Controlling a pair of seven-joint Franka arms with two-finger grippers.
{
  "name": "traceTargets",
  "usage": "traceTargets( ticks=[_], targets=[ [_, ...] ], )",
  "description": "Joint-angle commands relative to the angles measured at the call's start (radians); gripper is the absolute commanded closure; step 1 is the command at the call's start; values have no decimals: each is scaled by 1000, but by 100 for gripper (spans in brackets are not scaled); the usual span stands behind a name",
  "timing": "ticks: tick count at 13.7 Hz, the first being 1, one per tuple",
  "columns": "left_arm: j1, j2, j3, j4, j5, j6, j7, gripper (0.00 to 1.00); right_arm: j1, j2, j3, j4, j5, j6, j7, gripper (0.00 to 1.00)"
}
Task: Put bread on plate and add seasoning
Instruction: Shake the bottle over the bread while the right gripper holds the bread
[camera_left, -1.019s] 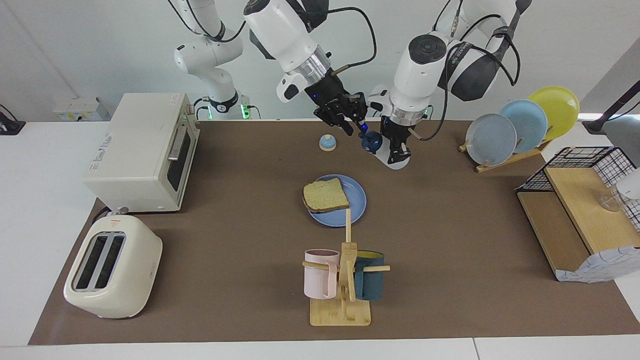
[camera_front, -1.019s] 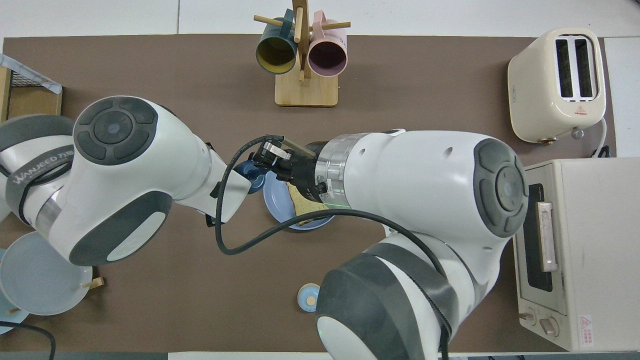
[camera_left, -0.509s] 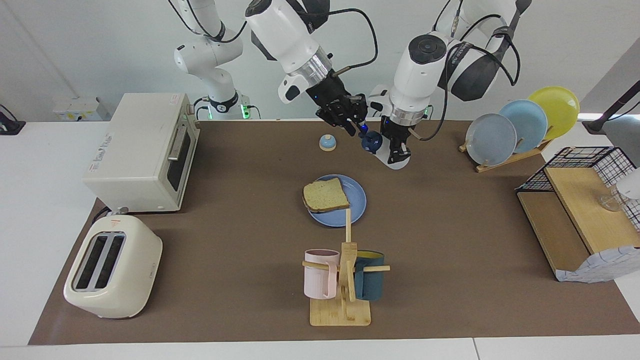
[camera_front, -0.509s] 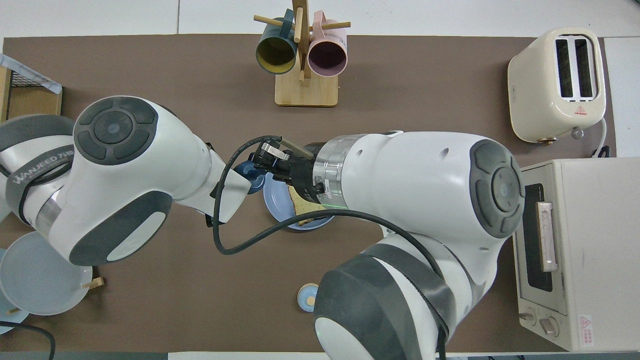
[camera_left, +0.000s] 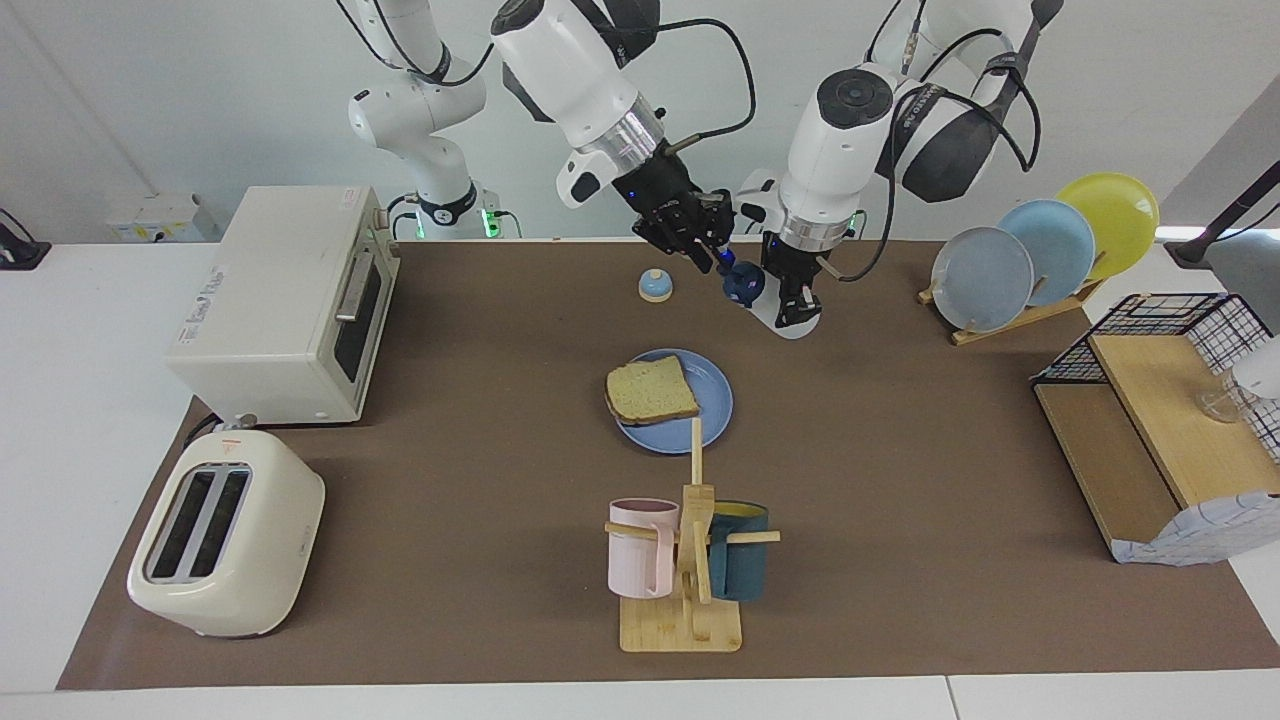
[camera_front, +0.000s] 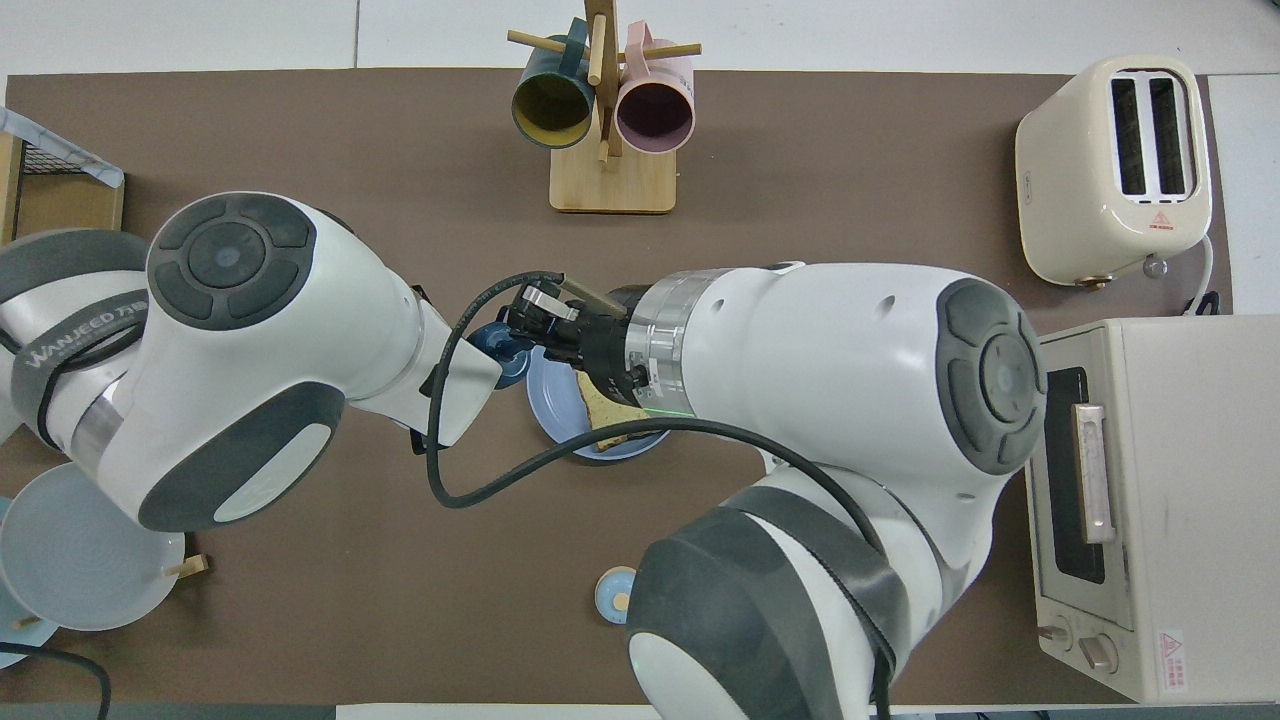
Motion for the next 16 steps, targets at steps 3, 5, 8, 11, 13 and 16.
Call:
traceTargets(
  ticks=[3,5,8,11,13,16],
  targets=[
    [23,-8,-15,-8,-16,-4,23,100,1,-3,1,-9,17,7,14,72],
    [23,-8,-15,-8,-16,-3,23,100,1,-1,2,-9,16,7,13,71],
    [23,-8,-15,-9,-16,-4,21,100,13,5,2,-9,14,6,11,75],
    [23,-8,-15,-8,-16,-6,21,100,11,6,1,-5,16,-3,14,100],
    [22,-8,-15,-8,-16,-7,21,100,-2,8,1,6,22,-10,17,100],
    [23,-8,-15,-8,-16,-9,20,100,-10,8,-7,14,72,-7,17,100]
  ],
)
